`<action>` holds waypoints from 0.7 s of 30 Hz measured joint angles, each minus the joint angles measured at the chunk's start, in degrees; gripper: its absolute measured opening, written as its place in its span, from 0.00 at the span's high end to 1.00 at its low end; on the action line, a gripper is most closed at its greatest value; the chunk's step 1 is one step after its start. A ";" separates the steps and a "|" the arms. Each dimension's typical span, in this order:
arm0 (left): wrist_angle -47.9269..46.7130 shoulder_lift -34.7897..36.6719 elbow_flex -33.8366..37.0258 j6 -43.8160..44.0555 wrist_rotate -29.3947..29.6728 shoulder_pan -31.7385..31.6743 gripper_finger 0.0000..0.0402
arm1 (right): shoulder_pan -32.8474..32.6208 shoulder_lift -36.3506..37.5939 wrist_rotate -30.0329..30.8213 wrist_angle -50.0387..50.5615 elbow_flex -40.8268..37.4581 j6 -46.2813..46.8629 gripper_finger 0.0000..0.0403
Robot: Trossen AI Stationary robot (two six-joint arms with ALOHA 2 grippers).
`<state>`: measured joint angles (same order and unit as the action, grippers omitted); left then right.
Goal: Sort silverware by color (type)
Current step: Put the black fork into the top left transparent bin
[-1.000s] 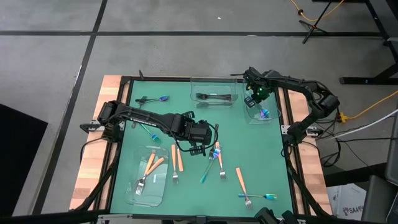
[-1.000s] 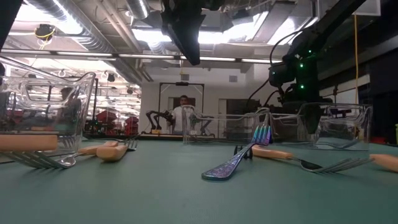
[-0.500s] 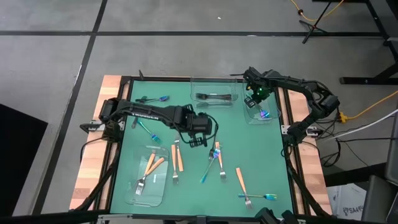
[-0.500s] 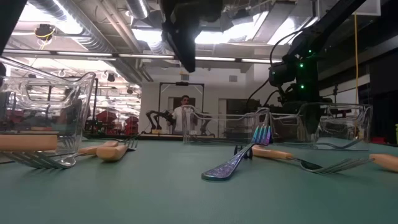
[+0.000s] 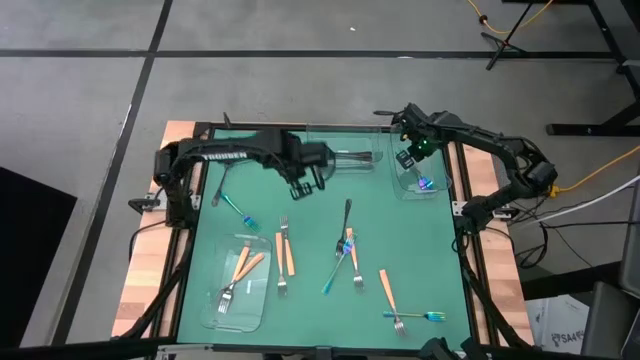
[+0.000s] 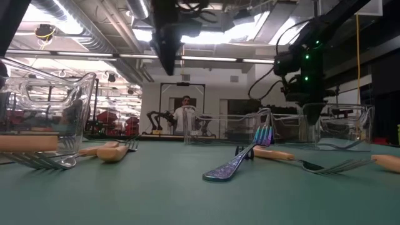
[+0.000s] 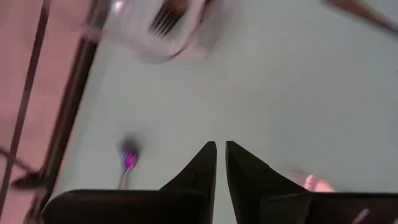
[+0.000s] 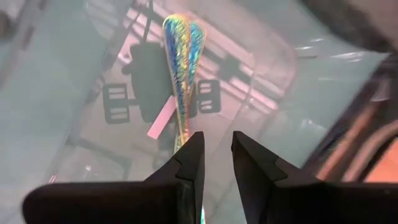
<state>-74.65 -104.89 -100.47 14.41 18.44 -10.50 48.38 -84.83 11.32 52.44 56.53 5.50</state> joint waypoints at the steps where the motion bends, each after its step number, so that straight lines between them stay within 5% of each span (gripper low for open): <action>1: -0.84 0.61 0.00 0.02 -0.02 -1.03 0.93 | 0.00 0.96 0.07 0.04 0.00 -0.02 0.82; 13: -9.58 8.63 0.01 0.47 0.03 -12.13 0.93 | -0.80 12.95 -1.98 0.14 0.00 0.09 0.82; 21: -9.27 12.08 6.33 3.29 0.04 -18.35 0.93 | -9.95 18.42 -1.85 -0.43 0.00 0.16 0.82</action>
<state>-83.91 -92.81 -94.14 17.71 18.48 -28.85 38.43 -66.41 9.47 52.01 56.53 5.66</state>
